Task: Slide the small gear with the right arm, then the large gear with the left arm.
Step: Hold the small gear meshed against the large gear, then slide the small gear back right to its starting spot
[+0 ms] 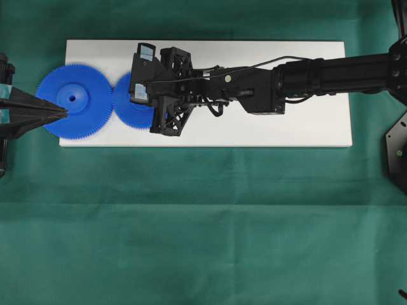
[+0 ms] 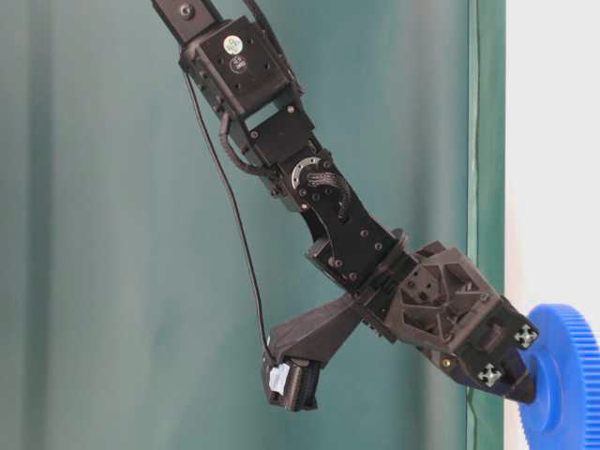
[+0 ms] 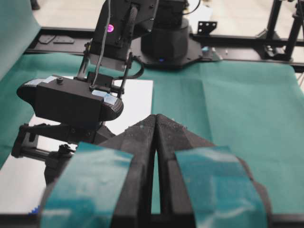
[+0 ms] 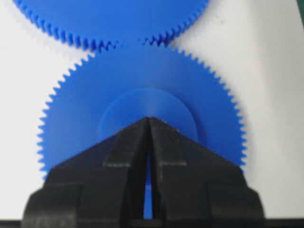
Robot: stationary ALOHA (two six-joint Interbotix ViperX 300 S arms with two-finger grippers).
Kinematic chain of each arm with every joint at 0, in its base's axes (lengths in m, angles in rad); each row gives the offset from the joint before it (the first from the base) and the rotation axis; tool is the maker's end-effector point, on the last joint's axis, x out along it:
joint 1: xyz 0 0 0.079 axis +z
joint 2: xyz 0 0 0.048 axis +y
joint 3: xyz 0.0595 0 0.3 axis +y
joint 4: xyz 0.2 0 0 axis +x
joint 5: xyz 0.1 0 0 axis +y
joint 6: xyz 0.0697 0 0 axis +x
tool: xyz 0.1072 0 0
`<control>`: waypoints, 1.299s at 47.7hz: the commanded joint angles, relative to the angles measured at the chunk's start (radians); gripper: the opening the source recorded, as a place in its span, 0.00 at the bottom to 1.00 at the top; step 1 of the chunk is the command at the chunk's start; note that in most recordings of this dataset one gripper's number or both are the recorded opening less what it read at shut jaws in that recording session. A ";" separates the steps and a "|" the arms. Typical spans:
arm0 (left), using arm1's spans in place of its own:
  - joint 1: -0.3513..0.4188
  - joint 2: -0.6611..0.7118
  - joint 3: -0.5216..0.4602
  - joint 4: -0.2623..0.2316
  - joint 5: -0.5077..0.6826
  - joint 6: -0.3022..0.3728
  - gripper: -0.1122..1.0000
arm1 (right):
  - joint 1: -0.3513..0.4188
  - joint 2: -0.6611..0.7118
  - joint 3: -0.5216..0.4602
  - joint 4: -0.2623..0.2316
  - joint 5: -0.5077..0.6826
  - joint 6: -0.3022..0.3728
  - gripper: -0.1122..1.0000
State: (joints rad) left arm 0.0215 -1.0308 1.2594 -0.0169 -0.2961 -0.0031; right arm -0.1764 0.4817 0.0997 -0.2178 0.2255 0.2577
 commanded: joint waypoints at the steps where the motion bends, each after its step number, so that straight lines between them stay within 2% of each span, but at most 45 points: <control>1: 0.002 0.005 -0.009 -0.002 -0.005 -0.002 0.10 | 0.012 -0.011 -0.005 -0.002 0.008 0.002 0.56; 33: 0.002 0.005 -0.008 -0.002 -0.005 -0.002 0.10 | 0.012 -0.011 -0.003 -0.002 0.003 0.005 0.56; 45: 0.002 0.005 -0.005 -0.002 -0.003 -0.003 0.10 | 0.011 -0.020 0.002 -0.003 0.057 0.005 0.56; 53: 0.000 0.005 -0.002 -0.002 -0.005 -0.014 0.10 | 0.005 -0.069 0.054 -0.003 0.140 0.009 0.56; 62: 0.002 0.005 -0.002 -0.002 -0.005 -0.015 0.10 | -0.009 -0.166 0.209 -0.003 0.144 0.025 0.56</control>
State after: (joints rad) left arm 0.0199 -1.0308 1.2701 -0.0169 -0.2961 -0.0169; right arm -0.1764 0.3590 0.2454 -0.2224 0.3543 0.2746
